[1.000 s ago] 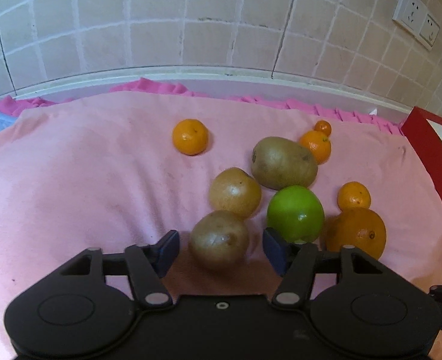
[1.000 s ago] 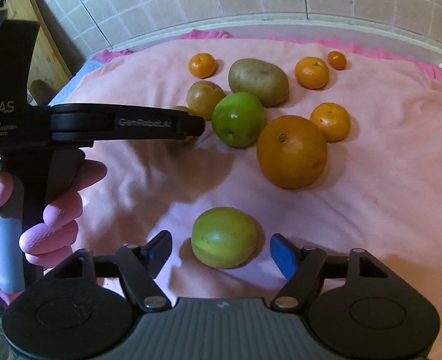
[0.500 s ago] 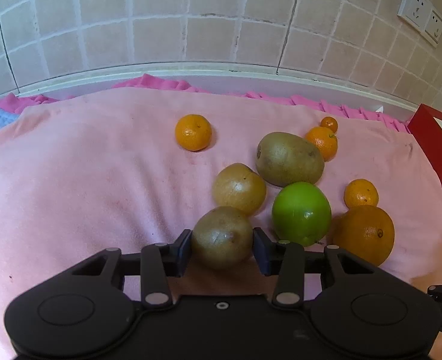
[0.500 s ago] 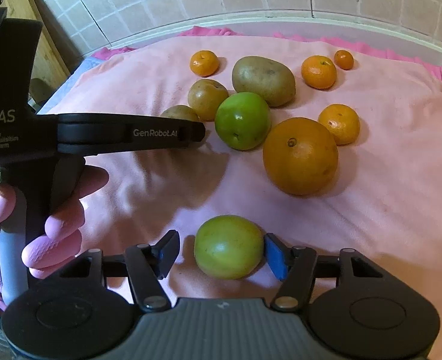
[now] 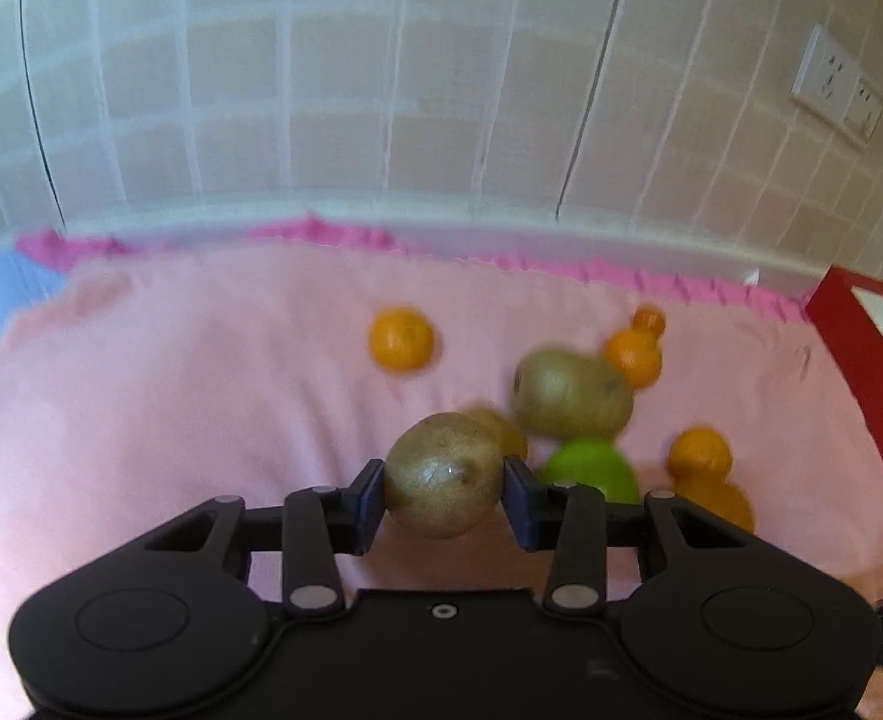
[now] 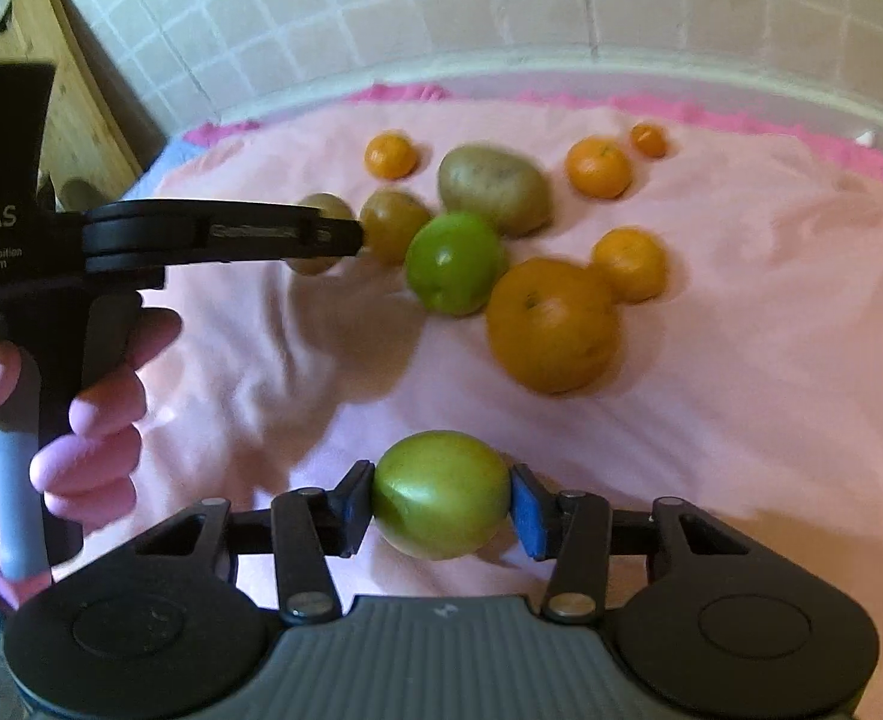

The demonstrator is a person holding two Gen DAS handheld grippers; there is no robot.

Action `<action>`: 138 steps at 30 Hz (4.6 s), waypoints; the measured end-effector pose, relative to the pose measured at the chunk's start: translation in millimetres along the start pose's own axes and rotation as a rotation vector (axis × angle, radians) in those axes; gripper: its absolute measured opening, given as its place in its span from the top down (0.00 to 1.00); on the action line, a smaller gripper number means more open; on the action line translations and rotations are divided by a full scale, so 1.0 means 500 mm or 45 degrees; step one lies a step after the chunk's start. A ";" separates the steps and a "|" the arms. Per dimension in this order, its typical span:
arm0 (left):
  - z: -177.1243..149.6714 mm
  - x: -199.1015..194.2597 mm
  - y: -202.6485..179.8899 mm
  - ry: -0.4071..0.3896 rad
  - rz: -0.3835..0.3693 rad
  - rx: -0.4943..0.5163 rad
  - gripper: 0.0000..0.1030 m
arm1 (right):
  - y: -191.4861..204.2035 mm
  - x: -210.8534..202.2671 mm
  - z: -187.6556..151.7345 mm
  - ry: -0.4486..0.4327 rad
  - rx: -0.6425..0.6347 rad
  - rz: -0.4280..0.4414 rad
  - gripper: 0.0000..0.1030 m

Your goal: Organize fruits

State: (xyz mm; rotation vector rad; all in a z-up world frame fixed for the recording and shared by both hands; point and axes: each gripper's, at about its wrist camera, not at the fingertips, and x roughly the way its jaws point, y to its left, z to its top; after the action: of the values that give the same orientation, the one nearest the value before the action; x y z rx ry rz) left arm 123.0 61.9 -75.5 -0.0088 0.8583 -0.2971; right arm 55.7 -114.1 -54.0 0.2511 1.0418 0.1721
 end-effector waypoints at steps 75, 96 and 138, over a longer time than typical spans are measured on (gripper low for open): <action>0.144 0.320 -0.828 0.064 -0.480 0.497 0.50 | -0.888 -0.149 0.069 -0.429 0.943 -0.420 0.52; 0.152 0.274 -0.836 0.030 -0.411 0.606 0.26 | -0.877 -0.265 0.011 -0.589 1.084 -0.190 0.45; 0.126 -0.130 0.016 -0.135 -0.048 -0.123 0.23 | -0.018 -0.099 0.093 -0.199 0.048 -0.137 0.20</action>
State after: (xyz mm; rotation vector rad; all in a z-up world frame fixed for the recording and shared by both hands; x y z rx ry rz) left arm 131.9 79.5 13.4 -0.1296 0.7674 -0.2875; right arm 72.0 -141.4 7.0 0.2382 0.9013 0.0346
